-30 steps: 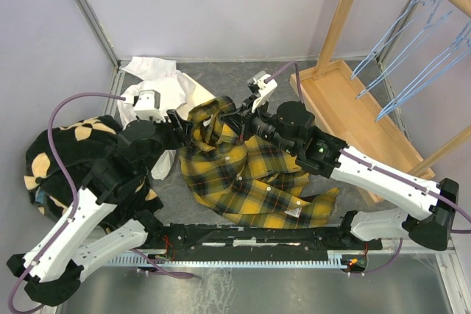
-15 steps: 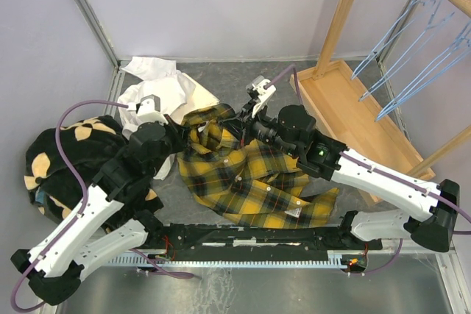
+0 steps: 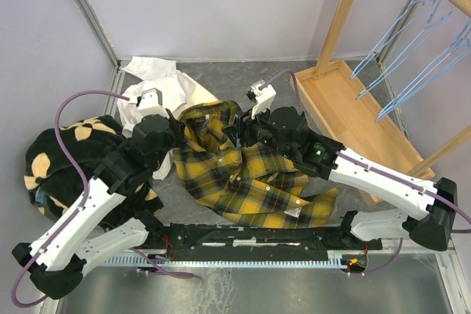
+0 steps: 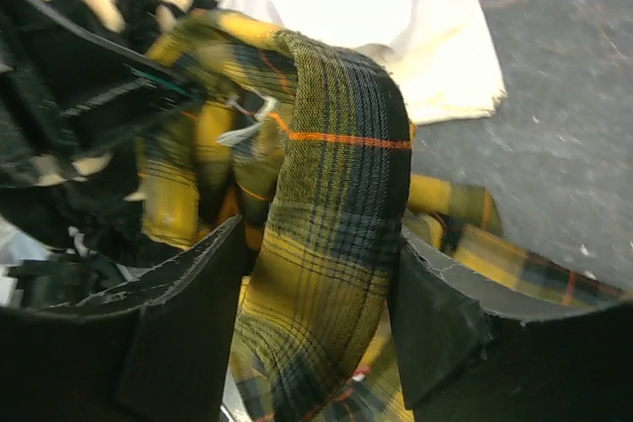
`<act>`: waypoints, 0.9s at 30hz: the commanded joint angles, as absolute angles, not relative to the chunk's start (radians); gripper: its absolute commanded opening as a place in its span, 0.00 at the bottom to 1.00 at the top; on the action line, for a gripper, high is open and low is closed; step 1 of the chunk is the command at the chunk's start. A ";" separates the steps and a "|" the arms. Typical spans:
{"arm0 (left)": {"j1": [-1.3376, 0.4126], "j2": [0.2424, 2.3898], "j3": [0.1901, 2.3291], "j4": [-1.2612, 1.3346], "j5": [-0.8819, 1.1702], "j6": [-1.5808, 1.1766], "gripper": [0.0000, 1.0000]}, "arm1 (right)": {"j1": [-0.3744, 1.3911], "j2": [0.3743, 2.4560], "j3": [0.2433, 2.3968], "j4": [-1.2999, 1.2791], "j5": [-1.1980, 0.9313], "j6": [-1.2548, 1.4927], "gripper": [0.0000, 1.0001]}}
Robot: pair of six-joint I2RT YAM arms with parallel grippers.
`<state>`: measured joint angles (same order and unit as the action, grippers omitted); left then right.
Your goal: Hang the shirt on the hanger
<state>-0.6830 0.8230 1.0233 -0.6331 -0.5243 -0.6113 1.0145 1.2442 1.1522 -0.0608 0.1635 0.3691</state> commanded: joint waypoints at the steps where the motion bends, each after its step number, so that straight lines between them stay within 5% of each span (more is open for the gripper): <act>1: -0.686 0.831 1.071 -0.633 -0.571 -0.558 0.03 | 1.015 1.260 1.203 -0.184 0.296 0.391 0.68; 9: -0.685 0.852 1.071 -0.632 -0.571 -0.555 0.03 | 1.015 1.258 1.305 -0.353 0.357 0.371 0.77; 27: -0.685 0.872 1.071 -0.621 -0.559 -0.548 0.03 | 1.015 1.419 1.598 -0.599 0.356 0.267 0.73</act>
<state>-0.6830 0.8642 1.0294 -0.6556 -0.5465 -0.5781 1.0142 1.3705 1.5200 -0.5594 0.3618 0.3157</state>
